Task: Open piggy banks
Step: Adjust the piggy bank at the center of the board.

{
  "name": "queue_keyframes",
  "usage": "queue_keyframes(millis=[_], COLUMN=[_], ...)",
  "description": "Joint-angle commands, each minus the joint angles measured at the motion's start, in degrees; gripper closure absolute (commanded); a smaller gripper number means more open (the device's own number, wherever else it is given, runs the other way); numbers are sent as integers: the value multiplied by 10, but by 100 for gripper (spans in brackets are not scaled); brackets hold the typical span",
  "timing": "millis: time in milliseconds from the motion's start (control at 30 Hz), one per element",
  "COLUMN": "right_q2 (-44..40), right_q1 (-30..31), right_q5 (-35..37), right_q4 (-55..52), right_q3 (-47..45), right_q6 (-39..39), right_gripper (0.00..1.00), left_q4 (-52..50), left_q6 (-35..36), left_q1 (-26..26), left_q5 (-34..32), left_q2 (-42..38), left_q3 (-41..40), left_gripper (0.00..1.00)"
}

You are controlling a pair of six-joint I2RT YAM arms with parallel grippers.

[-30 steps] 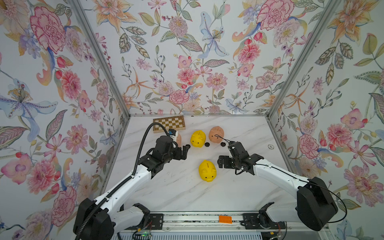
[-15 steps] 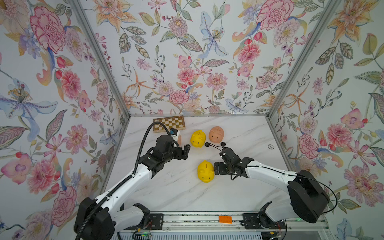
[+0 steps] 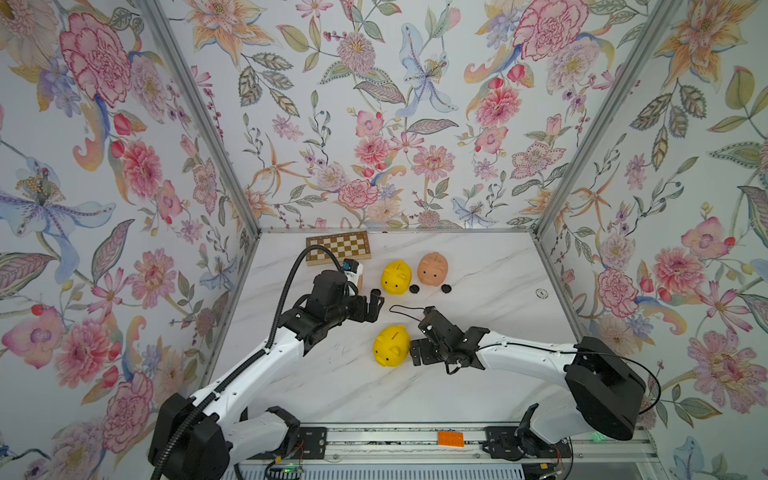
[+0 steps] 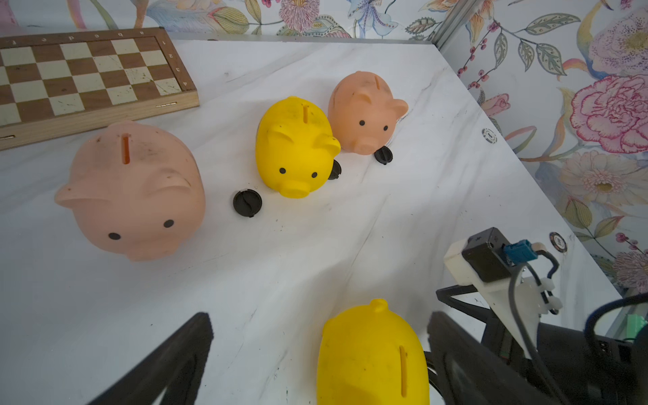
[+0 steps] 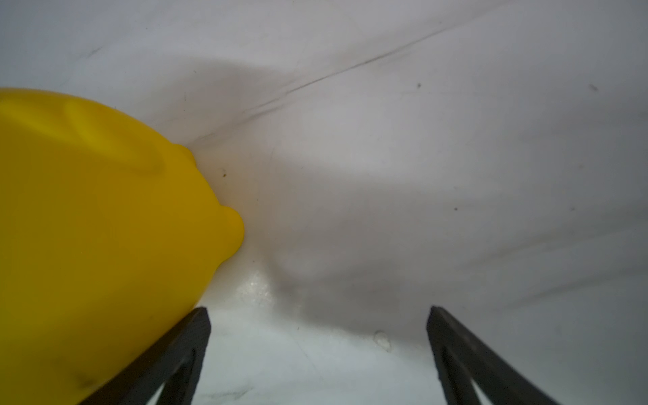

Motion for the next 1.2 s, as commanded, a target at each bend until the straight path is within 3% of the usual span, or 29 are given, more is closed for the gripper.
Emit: queue_keyframes(millis=[0,367,733,933,1167], right_q2=[-1,-156,-220,-208,-210], right_q1=[4,-122,-183,-190,-191], right_q5=[18,-34,-56,-69,-73], right_q4=[13,27,34,54,69], right_q3=[-8,-92,-100,-112,-120], right_q6=[19,-19,-62,-62,-62], right_gripper=[1,1,1,1,1], left_q4=[-22,-41,-112,-110,-148], left_q6=[3,25,54,79,91], left_q1=[0,-31,-71,-129,-151], left_q5=[66,151,75,72,38], left_q2=[3,35,90,89,108], left_q3=[-13,-30,-5,-5,27], left_gripper=[1,1,1,1,1])
